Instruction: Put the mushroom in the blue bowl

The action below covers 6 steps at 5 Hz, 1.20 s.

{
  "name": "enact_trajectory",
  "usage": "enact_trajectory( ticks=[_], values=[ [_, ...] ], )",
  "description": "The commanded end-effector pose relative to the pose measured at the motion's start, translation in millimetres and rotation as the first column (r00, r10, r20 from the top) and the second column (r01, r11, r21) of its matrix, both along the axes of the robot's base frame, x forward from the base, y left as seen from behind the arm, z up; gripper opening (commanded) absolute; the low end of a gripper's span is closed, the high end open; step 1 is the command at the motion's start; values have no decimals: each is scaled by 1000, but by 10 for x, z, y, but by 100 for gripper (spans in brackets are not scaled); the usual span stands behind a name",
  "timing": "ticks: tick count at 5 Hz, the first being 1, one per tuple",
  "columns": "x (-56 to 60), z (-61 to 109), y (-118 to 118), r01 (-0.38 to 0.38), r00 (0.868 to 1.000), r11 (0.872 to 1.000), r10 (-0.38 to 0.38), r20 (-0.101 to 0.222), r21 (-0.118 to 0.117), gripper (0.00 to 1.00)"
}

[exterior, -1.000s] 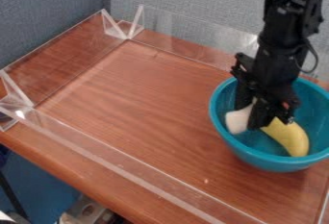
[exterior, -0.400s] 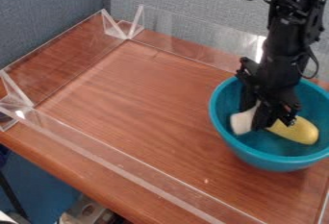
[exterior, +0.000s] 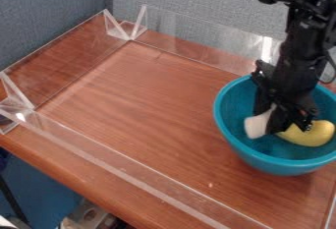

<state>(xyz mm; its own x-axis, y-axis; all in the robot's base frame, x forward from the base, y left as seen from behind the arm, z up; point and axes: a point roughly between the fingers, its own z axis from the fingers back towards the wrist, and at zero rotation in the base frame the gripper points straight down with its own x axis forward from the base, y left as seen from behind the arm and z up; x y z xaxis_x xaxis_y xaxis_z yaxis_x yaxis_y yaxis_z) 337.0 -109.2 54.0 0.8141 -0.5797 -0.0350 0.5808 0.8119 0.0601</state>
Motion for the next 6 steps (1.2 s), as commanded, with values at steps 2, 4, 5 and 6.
enact_trajectory(
  ticks=[2,4,5,6],
  values=[
    [58,181,-173,16,999,1000,-15,45,-8,100],
    [149,540,87,41,993,999,-39,109,-16,100],
    [94,900,246,-7,984,1000,8,176,-6,100],
    [7,1253,477,-84,966,996,77,248,16,100]
  ],
)
